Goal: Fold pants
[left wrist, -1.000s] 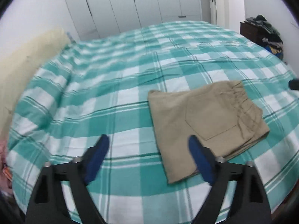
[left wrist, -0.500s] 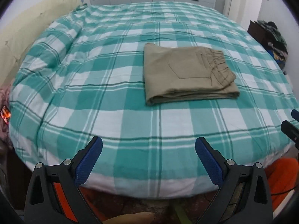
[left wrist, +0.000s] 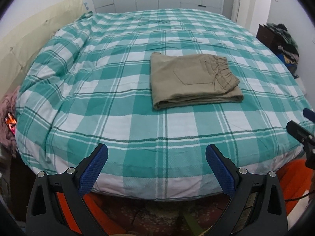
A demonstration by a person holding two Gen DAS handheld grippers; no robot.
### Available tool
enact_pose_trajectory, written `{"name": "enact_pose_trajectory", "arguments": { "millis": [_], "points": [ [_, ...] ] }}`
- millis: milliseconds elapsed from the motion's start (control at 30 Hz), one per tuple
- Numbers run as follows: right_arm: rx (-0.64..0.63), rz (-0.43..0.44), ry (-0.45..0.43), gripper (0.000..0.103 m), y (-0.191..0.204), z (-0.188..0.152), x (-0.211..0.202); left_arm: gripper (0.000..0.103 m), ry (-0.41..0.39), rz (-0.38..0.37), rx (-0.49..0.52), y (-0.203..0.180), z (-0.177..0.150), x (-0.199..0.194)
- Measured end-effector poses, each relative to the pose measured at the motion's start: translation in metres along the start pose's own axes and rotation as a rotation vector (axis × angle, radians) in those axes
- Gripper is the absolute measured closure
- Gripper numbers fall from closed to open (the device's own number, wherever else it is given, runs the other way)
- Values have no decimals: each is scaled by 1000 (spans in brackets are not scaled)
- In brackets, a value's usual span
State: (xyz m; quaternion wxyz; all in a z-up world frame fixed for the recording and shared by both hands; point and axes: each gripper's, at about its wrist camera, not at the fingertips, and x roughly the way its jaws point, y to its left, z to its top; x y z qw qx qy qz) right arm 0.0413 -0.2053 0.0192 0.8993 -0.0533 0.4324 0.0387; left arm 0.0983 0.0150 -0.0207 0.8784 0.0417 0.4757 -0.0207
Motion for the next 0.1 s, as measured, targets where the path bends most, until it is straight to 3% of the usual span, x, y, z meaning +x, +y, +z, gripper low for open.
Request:
{"name": "enact_pose_trajectory", "arguments": {
  "millis": [100],
  "points": [
    [-1,10,-4,4,2,0,-1,3,-22,19,2,-2,-1,-5]
  ]
}}
